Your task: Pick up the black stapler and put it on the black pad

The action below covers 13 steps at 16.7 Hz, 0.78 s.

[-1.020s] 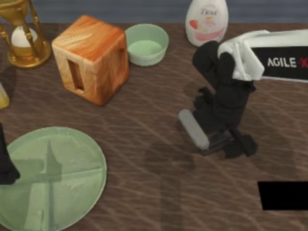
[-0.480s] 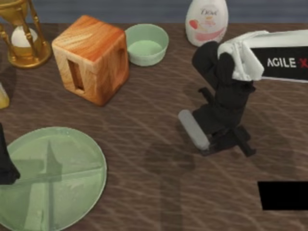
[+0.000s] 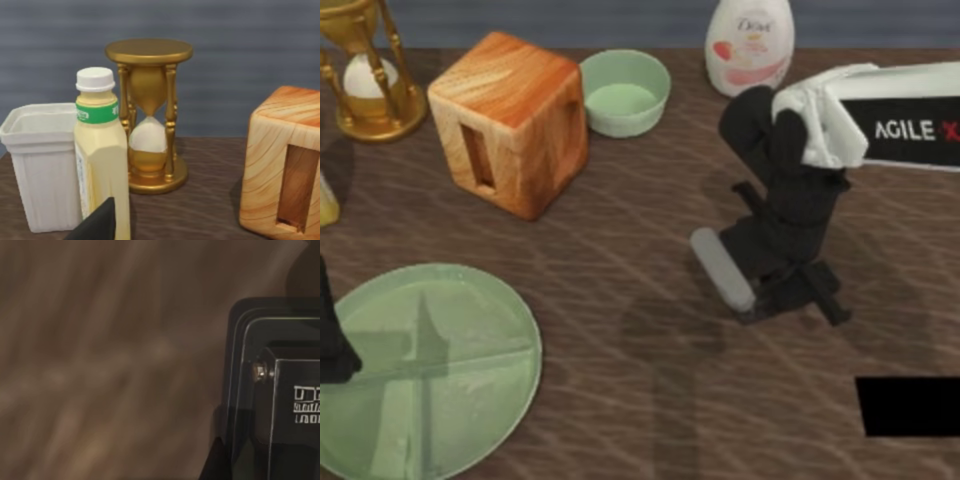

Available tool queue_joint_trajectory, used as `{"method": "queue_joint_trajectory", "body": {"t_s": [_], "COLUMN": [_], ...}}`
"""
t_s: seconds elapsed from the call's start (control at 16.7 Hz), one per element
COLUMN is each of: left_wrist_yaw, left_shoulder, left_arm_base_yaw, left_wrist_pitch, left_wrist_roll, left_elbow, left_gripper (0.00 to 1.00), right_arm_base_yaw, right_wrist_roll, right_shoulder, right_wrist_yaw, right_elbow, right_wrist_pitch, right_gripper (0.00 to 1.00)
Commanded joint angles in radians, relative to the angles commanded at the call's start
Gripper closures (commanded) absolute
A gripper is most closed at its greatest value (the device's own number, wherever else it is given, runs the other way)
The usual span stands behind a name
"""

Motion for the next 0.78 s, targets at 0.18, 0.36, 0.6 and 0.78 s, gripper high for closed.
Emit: {"method": "queue_joint_trajectory", "body": {"t_s": [0.18, 0.36, 0.6, 0.78], "left_wrist_yaw": [0.000, 0.000, 0.000, 0.000], "left_shoulder": [0.000, 0.000, 0.000, 0.000], "left_arm_base_yaw": [0.000, 0.000, 0.000, 0.000], "left_wrist_pitch": [0.000, 0.000, 0.000, 0.000], "left_wrist_roll": [0.000, 0.000, 0.000, 0.000], "left_elbow": [0.000, 0.000, 0.000, 0.000], "left_gripper": [0.00, 0.00, 0.00, 0.00], "right_arm_base_yaw": [0.001, 0.003, 0.009, 0.008], "right_wrist_roll": [-0.003, -0.004, -0.007, -0.004], "right_shoulder": [-0.011, -0.045, -0.092, -0.107], "right_wrist_yaw": [0.000, 0.000, -0.001, -0.001], "right_elbow": [0.034, 0.114, 0.217, 0.240], "right_wrist_pitch": [-0.039, -0.152, -0.317, -0.347], "right_gripper": [1.00, 1.00, 1.00, 1.00]}}
